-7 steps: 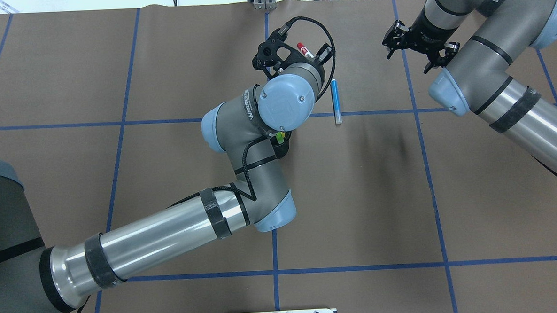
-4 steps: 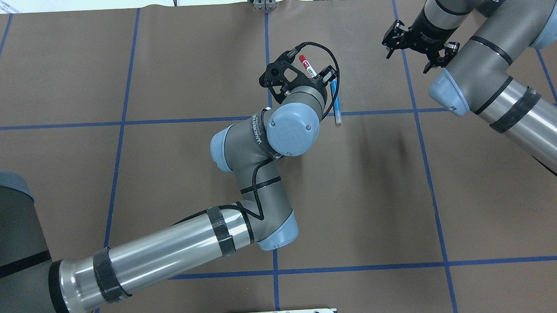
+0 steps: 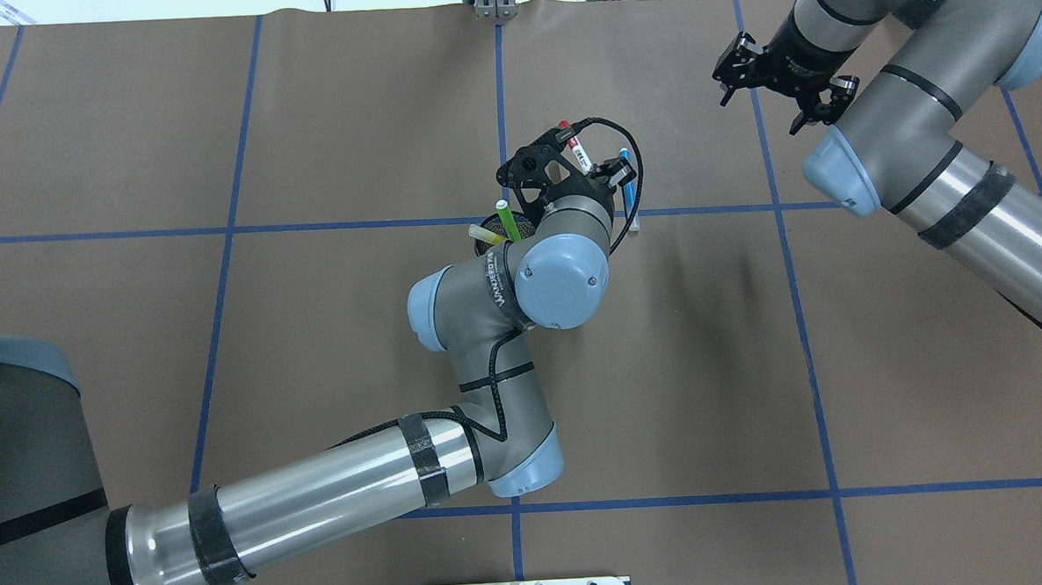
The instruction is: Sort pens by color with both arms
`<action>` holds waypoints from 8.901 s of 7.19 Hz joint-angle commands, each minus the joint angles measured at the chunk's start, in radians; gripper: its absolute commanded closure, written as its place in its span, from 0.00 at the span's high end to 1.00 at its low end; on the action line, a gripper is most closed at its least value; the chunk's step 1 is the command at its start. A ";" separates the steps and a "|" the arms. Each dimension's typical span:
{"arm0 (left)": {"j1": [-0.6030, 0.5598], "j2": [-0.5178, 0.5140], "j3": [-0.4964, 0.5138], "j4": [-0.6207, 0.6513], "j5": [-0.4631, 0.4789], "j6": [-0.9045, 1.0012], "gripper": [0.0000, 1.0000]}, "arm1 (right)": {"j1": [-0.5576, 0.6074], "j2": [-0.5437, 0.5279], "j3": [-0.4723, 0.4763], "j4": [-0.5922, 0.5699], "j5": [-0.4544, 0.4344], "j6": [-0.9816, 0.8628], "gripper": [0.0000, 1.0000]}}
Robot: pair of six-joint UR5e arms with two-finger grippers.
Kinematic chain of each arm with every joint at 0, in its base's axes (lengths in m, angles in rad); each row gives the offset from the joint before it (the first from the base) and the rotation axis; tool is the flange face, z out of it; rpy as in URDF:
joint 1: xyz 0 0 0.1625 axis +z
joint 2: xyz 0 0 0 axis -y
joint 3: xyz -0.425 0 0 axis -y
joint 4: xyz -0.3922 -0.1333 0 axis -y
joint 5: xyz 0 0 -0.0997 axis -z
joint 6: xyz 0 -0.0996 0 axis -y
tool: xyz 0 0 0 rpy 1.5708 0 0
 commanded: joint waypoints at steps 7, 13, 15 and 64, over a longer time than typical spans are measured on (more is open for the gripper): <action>-0.132 0.168 -0.585 0.306 -0.266 0.243 0.99 | -0.001 0.000 0.008 0.001 0.000 0.011 0.99; -0.525 0.510 -1.004 0.866 -0.946 0.604 0.99 | -0.203 0.266 -0.013 -0.210 0.000 0.489 0.99; -0.590 0.600 -1.026 0.900 -0.980 0.746 0.99 | -0.294 0.326 -0.012 -0.329 -0.101 0.529 0.99; -0.381 0.585 -0.629 0.019 -1.090 0.167 0.99 | -0.262 0.370 -0.191 -0.189 0.167 0.521 0.12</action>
